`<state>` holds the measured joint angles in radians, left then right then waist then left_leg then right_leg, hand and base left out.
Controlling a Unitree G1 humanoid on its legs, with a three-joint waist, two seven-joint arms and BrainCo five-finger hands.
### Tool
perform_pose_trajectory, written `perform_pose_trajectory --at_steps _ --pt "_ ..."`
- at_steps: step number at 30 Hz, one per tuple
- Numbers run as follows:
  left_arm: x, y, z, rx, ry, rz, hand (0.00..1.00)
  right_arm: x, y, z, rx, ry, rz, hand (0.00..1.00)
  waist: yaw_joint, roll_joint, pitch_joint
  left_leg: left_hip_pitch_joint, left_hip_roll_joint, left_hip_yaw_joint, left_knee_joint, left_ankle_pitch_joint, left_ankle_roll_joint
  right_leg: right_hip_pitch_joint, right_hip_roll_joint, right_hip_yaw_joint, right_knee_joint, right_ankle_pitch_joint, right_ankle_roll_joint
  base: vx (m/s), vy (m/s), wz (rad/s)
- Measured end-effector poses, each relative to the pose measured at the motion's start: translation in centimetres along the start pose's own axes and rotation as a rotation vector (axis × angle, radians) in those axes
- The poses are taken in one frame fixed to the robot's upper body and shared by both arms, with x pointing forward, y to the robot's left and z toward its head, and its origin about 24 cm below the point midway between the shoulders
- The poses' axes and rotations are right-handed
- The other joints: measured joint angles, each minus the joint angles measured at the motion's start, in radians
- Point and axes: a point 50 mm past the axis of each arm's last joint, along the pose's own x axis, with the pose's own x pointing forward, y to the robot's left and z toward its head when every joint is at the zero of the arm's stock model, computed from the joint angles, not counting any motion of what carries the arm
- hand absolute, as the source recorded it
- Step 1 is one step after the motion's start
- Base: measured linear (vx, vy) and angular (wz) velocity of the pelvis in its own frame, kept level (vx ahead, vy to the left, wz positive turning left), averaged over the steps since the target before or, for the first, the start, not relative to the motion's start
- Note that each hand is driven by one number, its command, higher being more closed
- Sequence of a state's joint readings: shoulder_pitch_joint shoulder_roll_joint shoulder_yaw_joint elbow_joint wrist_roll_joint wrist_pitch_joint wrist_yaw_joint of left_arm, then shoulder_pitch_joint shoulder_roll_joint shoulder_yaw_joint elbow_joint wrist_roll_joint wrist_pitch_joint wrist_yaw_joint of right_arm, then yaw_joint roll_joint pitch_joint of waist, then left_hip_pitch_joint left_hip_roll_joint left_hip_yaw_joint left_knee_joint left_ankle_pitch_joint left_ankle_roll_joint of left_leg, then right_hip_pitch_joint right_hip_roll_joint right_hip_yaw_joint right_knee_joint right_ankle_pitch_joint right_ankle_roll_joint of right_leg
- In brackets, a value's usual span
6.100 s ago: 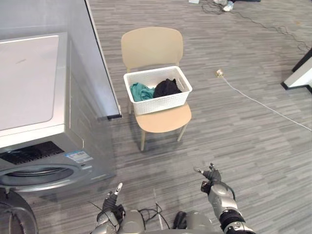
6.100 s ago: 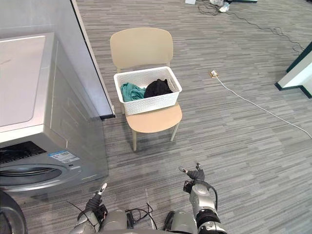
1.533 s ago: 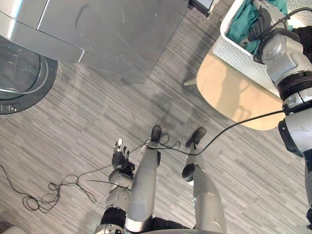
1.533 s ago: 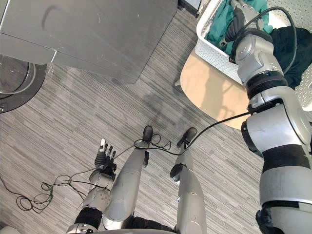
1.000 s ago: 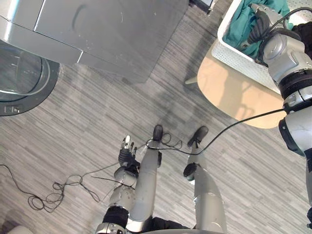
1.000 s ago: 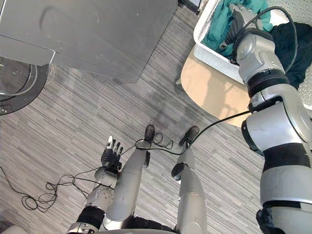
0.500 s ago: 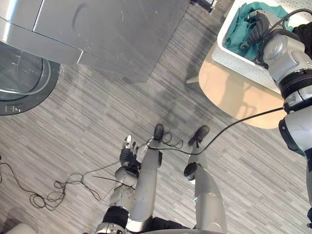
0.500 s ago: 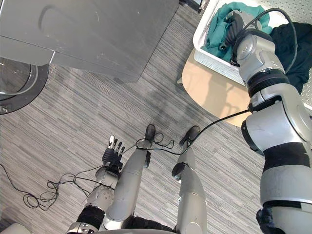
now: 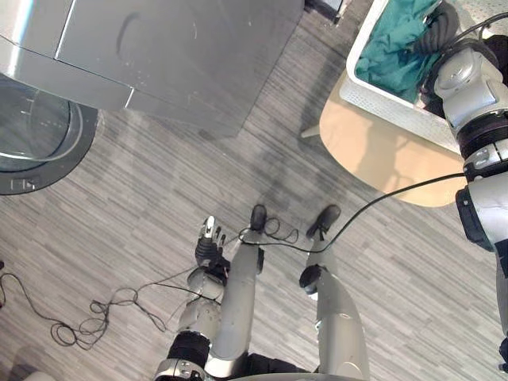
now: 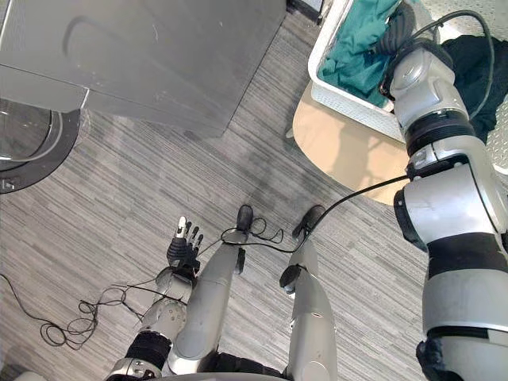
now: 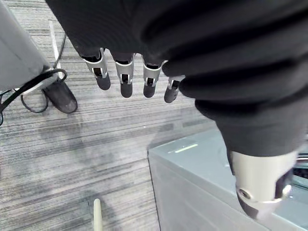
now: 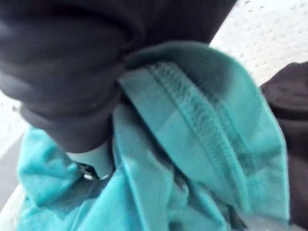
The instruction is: Pick up the laundry basket with both hands and put the clothes into the washing machine.
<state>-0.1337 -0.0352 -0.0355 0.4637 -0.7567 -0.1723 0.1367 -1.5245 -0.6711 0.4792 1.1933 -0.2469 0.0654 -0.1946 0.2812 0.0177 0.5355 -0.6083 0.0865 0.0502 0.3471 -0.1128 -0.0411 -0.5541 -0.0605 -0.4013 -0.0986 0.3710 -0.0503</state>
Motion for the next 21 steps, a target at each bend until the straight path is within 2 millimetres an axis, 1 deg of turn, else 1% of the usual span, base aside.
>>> perform_pose_trajectory --at_steps 4,5,7,8,10,11,12,13,15,17,21 --pt "0.1 -0.1 0.2 0.001 -0.007 0.002 0.00 0.2 -2.0 1.3 0.059 -0.026 -0.139 1.00 -0.010 0.000 0.000 0.012 0.000 0.004 0.012 0.000 0.000 0.015 -0.001 0.007 0.000 0.000 0.000 -0.04 0.071 0.00" --pt "0.1 0.0 0.2 0.003 -0.008 0.015 0.00 0.2 -2.7 2.0 0.091 -0.049 -0.184 1.00 -0.018 0.000 0.000 0.010 0.000 0.005 0.019 0.000 0.000 0.017 -0.002 0.013 0.000 0.000 0.000 -0.05 0.071 -0.01" --pt "0.1 0.1 0.3 0.006 -0.010 0.017 0.00 0.1 -3.9 3.1 0.147 -0.088 -0.253 1.00 -0.024 0.000 0.000 0.007 0.000 0.011 0.034 -0.002 0.000 0.019 -0.002 0.021 0.000 -0.003 0.002 -0.06 0.076 -0.04" --pt "0.1 0.1 0.3 0.008 -0.012 0.018 0.00 0.0 -4.4 3.4 0.168 -0.100 -0.283 1.00 -0.028 0.000 0.000 0.005 0.000 0.013 0.046 -0.005 0.001 0.024 -0.003 0.023 0.000 -0.015 0.000 -0.06 0.060 0.03" --pt "0.1 0.2 0.5 0.010 -0.018 0.021 0.00 -0.1 -5.5 4.3 0.216 -0.120 -0.350 1.00 -0.036 0.000 0.000 -0.008 0.001 0.015 0.101 -0.028 -0.001 0.039 -0.005 0.028 0.000 -0.070 0.003 -0.07 0.050 0.02" --pt "0.1 0.3 0.5 0.011 -0.021 0.024 0.00 -0.3 -5.8 4.8 0.230 -0.136 -0.370 1.00 -0.039 0.000 0.000 -0.013 0.006 0.015 0.113 -0.031 -0.003 0.039 -0.001 0.029 0.000 -0.071 0.004 -0.08 0.045 -0.10" --pt "0.2 0.5 0.7 0.018 -0.023 0.028 0.00 -0.5 -6.1 5.8 0.250 -0.170 -0.403 1.00 -0.050 0.000 0.000 -0.018 0.016 0.013 0.130 -0.039 -0.007 0.042 0.007 0.028 0.000 -0.077 0.013 -0.08 0.044 -0.14" --pt "0.2 0.5 0.7 0.019 -0.024 0.025 0.00 -0.8 -6.7 6.3 0.277 -0.188 -0.439 1.00 -0.052 0.000 0.000 -0.020 0.021 0.013 0.142 -0.040 -0.008 0.044 0.012 0.028 0.000 -0.083 0.020 -0.08 0.043 -0.10" --pt "0.2 0.5 0.7 0.019 -0.023 0.026 0.00 -1.1 -7.5 6.9 0.309 -0.210 -0.487 1.00 -0.052 0.000 0.000 -0.018 0.028 0.013 0.146 -0.041 -0.009 0.050 0.018 0.027 0.000 -0.083 0.021 -0.05 0.042 -0.05" --pt "0.2 0.6 0.8 0.024 -0.023 0.028 0.00 -1.3 -7.7 7.4 0.343 -0.226 -0.510 1.00 -0.053 -0.001 0.000 -0.012 0.037 0.007 0.156 -0.044 -0.014 0.062 0.026 0.023 0.000 -0.082 0.020 -0.02 0.043 0.00" --pt "0.2 0.7 0.9 0.031 -0.026 0.027 0.00 -2.1 -7.6 9.7 0.410 -0.301 -0.527 1.00 -0.061 -0.002 -0.001 0.010 0.041 0.006 0.156 -0.046 -0.016 0.084 0.030 0.023 0.000 -0.081 0.019 0.00 0.063 0.01"
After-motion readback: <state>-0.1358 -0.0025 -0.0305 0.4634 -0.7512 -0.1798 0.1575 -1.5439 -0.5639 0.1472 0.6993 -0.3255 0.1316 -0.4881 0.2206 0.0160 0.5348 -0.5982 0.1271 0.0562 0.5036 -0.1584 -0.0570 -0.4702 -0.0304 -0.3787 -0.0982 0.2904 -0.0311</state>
